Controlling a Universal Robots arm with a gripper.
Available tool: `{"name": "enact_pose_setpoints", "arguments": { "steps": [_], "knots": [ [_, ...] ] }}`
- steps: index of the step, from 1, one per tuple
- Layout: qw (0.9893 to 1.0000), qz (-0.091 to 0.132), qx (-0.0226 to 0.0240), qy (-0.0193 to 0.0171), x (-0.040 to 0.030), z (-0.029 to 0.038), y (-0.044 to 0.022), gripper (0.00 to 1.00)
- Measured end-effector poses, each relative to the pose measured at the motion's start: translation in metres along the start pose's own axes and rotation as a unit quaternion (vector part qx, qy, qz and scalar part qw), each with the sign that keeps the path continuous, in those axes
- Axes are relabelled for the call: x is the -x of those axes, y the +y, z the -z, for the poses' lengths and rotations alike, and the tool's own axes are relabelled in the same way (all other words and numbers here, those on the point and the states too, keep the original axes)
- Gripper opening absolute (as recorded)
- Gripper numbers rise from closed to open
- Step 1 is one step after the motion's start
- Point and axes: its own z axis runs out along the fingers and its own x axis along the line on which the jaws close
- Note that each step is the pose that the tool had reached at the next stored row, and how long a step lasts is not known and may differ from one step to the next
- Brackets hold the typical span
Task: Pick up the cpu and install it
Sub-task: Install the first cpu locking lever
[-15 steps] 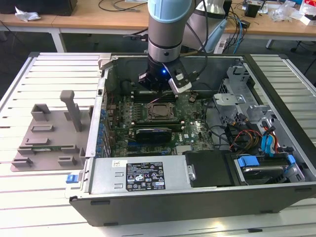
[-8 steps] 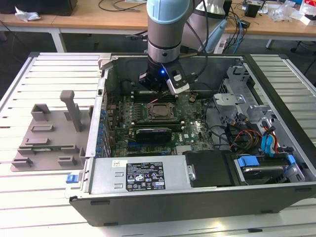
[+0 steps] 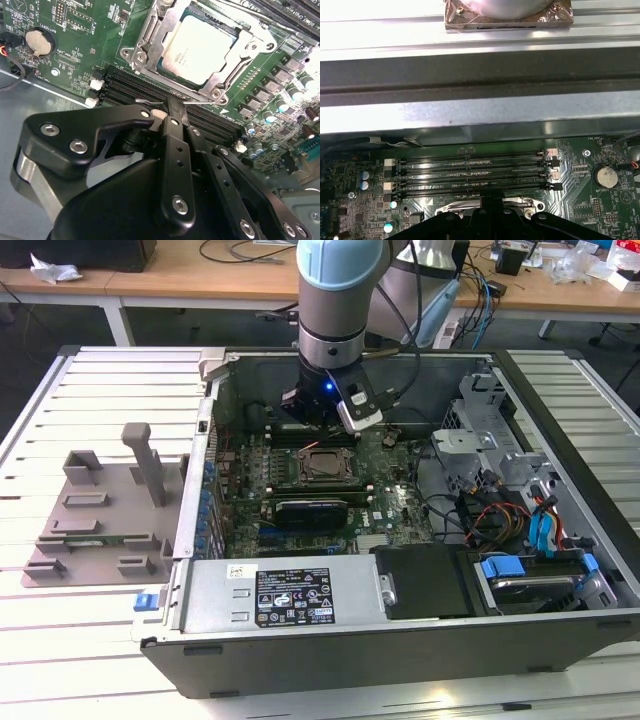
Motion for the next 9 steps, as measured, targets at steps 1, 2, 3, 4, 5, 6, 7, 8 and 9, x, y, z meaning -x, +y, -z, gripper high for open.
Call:
{"name": "enact_pose_setpoints", "arguments": {
  "steps": [1, 2, 3, 4, 5, 6, 7, 8, 9],
  "knots": [
    [1.0, 0.0, 0.0, 0.0, 0.0, 0.0, 0.0, 0.11],
    [1.0, 0.0, 0.0, 0.0, 0.0, 0.0, 0.0, 0.11],
    [1.0, 0.0, 0.0, 0.0, 0.0, 0.0, 0.0, 0.11],
    [1.0, 0.0, 0.0, 0.0, 0.0, 0.0, 0.0, 0.11],
    [1.0, 0.0, 0.0, 0.0, 0.0, 0.0, 0.0, 0.11],
    [1.0, 0.0, 0.0, 0.0, 0.0, 0.0, 0.0, 0.11],
    [1.0, 0.0, 0.0, 0.0, 0.0, 0.0, 0.0, 0.11],
    [1.0, 0.0, 0.0, 0.0, 0.0, 0.0, 0.0, 0.11],
    [1.0, 0.0, 0.0, 0.0, 0.0, 0.0, 0.0, 0.11]
  ]
}}
